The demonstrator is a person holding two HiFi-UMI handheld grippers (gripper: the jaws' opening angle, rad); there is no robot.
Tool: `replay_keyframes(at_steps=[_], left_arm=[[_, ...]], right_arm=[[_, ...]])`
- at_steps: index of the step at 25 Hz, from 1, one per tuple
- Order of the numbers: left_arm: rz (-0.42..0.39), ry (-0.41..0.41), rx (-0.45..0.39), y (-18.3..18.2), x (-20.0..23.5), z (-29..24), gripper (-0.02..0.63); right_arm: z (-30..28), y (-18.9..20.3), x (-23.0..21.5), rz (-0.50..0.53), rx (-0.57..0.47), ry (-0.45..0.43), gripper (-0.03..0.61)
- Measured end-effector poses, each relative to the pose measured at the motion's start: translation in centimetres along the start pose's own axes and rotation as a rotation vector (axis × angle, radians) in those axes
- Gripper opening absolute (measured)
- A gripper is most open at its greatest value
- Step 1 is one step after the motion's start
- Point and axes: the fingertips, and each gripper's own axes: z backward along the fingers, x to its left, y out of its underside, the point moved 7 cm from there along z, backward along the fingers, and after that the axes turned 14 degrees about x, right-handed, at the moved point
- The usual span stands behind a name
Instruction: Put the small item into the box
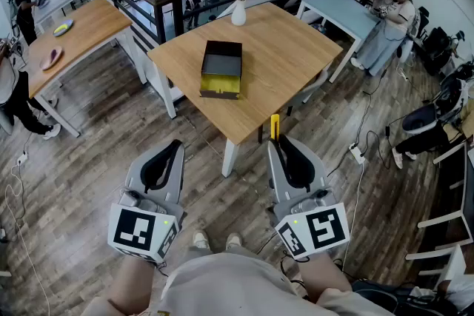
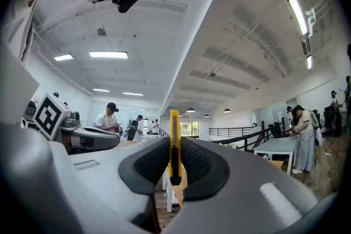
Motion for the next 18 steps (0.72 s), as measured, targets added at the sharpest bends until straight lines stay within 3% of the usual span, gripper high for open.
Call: replay_keyframes(at_steps=[18], left_arm=[[-0.001,0.023,0.022,-0.1,-1.4,-1.0,0.002]], right_arm=[[0.5,0.8,-1.4,-0.012,0.031,-0.011,0.061]])
